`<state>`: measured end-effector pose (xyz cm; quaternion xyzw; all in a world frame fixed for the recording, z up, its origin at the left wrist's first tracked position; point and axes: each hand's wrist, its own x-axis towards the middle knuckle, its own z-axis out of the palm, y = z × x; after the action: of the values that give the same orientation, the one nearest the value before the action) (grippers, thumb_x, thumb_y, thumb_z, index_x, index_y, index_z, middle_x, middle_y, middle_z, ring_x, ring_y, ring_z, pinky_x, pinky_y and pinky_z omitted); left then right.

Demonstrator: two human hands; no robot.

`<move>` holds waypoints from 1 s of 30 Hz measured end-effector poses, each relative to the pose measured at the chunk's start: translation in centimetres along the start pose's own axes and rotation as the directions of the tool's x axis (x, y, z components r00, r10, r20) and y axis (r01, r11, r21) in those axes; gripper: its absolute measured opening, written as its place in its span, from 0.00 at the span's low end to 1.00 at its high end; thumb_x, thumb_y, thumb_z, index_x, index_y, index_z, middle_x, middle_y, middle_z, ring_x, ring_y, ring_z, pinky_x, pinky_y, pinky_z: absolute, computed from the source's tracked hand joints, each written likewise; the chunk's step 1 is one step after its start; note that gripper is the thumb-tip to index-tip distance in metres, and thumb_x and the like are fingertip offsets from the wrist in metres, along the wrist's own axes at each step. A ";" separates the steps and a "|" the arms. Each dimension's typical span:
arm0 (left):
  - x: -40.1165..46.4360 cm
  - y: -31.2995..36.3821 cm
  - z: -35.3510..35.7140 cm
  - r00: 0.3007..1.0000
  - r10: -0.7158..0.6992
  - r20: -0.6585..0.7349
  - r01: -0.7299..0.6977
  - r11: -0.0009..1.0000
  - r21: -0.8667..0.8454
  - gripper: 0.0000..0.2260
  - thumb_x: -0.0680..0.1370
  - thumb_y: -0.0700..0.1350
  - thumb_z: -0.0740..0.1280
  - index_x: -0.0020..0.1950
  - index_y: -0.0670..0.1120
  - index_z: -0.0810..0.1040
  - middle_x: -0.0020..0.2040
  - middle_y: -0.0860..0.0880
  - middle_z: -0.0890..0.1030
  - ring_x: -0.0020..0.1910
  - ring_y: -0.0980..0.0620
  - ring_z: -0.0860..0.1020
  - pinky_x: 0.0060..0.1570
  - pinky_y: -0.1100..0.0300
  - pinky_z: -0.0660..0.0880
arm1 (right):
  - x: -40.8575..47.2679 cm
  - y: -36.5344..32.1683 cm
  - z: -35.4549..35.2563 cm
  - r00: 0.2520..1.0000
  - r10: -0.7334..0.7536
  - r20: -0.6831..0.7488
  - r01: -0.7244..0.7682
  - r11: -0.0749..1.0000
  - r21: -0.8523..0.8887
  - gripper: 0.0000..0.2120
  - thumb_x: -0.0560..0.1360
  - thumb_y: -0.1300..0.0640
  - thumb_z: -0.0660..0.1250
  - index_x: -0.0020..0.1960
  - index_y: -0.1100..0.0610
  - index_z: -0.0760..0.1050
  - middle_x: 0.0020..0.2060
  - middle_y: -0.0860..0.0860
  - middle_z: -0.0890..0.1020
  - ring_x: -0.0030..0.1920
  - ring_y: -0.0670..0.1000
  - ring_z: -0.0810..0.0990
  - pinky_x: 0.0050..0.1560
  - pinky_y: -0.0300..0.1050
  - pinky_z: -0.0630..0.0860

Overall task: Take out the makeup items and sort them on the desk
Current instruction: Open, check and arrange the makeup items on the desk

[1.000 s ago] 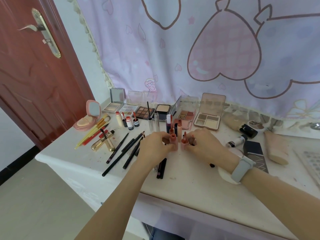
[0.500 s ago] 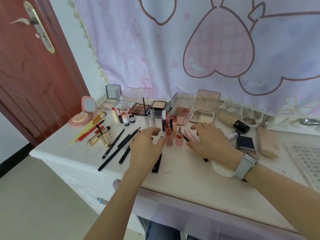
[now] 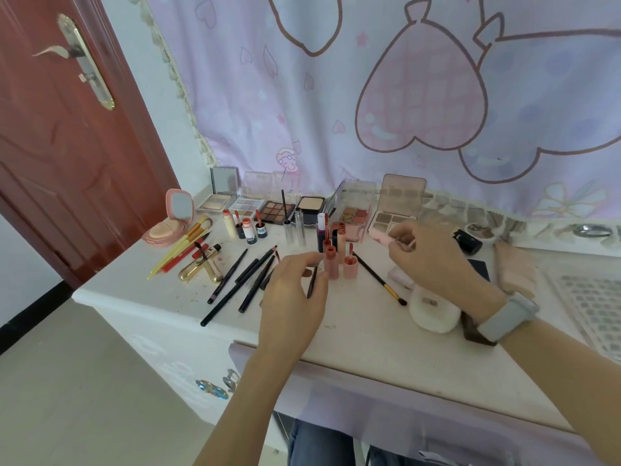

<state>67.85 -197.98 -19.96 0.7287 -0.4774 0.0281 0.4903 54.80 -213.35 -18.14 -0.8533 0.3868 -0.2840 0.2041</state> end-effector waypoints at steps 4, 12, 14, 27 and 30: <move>-1.6 1.2 0.6 0.982 0.143 0.120 -0.140 0.990 -0.028 0.14 0.75 0.42 0.68 0.59 0.50 0.74 0.50 0.60 0.72 0.52 0.62 0.70 0.51 0.73 0.66 | -2.6 -0.4 -2.0 0.988 0.012 0.156 -0.064 0.942 0.328 0.03 0.75 0.54 0.63 0.42 0.48 0.74 0.32 0.42 0.79 0.30 0.37 0.76 0.33 0.34 0.70; -5.0 2.3 0.7 0.921 0.215 0.324 -0.233 0.972 0.017 0.09 0.77 0.49 0.64 0.52 0.46 0.77 0.42 0.55 0.71 0.37 0.61 0.69 0.37 0.68 0.68 | -7.7 -1.9 0.2 0.962 0.016 0.273 -0.160 0.843 0.514 0.09 0.79 0.53 0.54 0.41 0.49 0.67 0.29 0.49 0.71 0.28 0.43 0.69 0.35 0.45 0.68; -5.5 2.6 0.6 0.894 0.248 0.373 -0.286 0.957 0.048 0.10 0.79 0.49 0.60 0.54 0.46 0.75 0.42 0.54 0.72 0.37 0.59 0.69 0.37 0.62 0.70 | -8.2 -2.3 0.5 0.955 -0.007 0.296 -0.152 0.844 0.514 0.08 0.79 0.52 0.53 0.42 0.48 0.66 0.30 0.49 0.72 0.30 0.44 0.70 0.38 0.46 0.69; -6.2 2.2 0.6 0.939 0.102 0.330 -0.135 0.988 0.077 0.16 0.76 0.56 0.54 0.55 0.52 0.76 0.23 0.56 0.68 0.28 0.60 0.70 0.27 0.68 0.59 | -8.7 -1.3 0.5 0.963 -0.102 0.248 -0.049 0.844 0.535 0.07 0.75 0.55 0.63 0.39 0.51 0.69 0.25 0.43 0.72 0.26 0.40 0.67 0.29 0.32 0.65; -6.0 1.9 0.5 0.936 0.070 0.345 -0.093 0.994 0.052 0.16 0.76 0.58 0.55 0.56 0.53 0.76 0.25 0.60 0.71 0.28 0.59 0.70 0.28 0.68 0.60 | -8.7 -1.0 0.7 0.958 -0.130 0.255 -0.024 0.853 0.522 0.07 0.76 0.55 0.63 0.40 0.50 0.68 0.26 0.40 0.73 0.27 0.40 0.67 0.30 0.32 0.65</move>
<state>63.01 -194.44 -21.93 0.7183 -0.5838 -0.0626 0.3732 51.08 -205.92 -20.95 -0.8082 0.2387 -0.2593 0.4717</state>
